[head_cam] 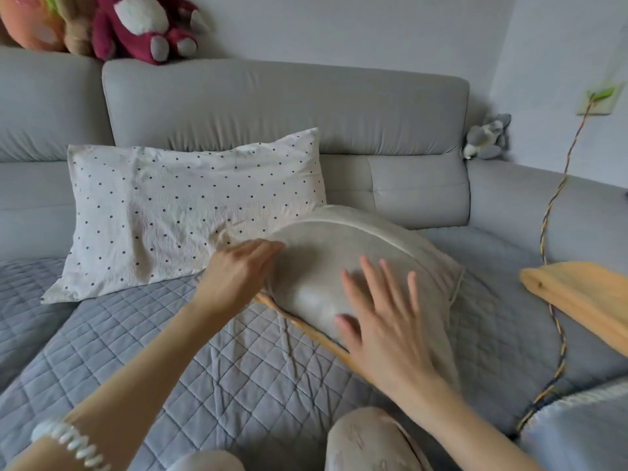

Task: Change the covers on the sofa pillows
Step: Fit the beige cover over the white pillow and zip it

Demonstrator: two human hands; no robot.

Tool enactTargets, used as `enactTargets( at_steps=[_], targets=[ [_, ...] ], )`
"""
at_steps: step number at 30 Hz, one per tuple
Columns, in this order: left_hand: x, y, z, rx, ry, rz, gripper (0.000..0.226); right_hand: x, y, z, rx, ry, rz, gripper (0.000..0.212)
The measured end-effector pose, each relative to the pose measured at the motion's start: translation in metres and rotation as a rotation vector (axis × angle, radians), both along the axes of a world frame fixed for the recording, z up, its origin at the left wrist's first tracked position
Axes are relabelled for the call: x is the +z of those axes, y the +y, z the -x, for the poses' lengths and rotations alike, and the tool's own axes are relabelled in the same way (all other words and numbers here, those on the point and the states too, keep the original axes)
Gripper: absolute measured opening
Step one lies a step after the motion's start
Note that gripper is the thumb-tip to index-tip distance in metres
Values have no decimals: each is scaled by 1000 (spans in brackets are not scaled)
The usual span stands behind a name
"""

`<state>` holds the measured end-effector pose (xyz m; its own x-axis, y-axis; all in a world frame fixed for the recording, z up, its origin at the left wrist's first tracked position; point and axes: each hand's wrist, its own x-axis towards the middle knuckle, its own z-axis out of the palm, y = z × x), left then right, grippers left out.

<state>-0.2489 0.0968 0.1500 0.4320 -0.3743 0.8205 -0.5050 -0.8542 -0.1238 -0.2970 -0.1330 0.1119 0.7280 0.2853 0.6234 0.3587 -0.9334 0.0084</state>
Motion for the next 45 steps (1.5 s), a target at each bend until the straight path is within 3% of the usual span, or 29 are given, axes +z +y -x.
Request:
enactTargets(
  at_steps=[3, 7, 13, 17, 20, 23, 25, 27, 30, 31, 33, 37, 42, 45],
  targets=[
    [-23, 8, 3, -12, 100, -21, 25, -30, 0, -11, -14, 132, 138, 86],
    [-62, 31, 10, 36, 73, 48, 30, -29, -22, -34, 62, 51, 85, 74],
    [-77, 10, 0, 214, 208, -220, 85, -7, -37, -70, 113, 160, 136, 75],
    [-74, -11, -27, 335, 289, -281, 111, 7, -33, -83, 141, 295, 124, 101],
    [-73, -26, -53, 311, 233, -208, 84, 10, -23, -82, 90, 337, 82, 105],
    [-76, -33, -69, 244, 86, -183, 29, 1, -6, -66, 51, 10, -17, 73],
    [-81, -34, -69, 216, 77, -196, 6, -7, 11, -51, 103, -245, -55, 48],
    [-87, -30, -64, 209, 129, -201, 8, -13, 29, -31, 96, -207, 29, 54],
    [-85, -21, -58, 194, 191, -211, 11, -36, 35, -18, -24, 13, 229, 95],
    [-80, -19, -55, 166, 201, -227, 9, -42, 29, -19, -57, 38, 249, 100],
    [-66, -15, -43, 74, 190, -255, 4, -44, 11, -25, -77, 30, 234, 91],
    [-42, -23, -6, -26, 89, -242, 14, -29, -26, -38, 35, -199, 193, 55],
    [0, -21, -3, 103, -143, -129, 50, 32, -12, -76, 120, -388, 141, 26],
    [16, 3, 9, 217, -313, -119, 41, 51, 1, -90, 323, -439, 76, 26]
  ],
)
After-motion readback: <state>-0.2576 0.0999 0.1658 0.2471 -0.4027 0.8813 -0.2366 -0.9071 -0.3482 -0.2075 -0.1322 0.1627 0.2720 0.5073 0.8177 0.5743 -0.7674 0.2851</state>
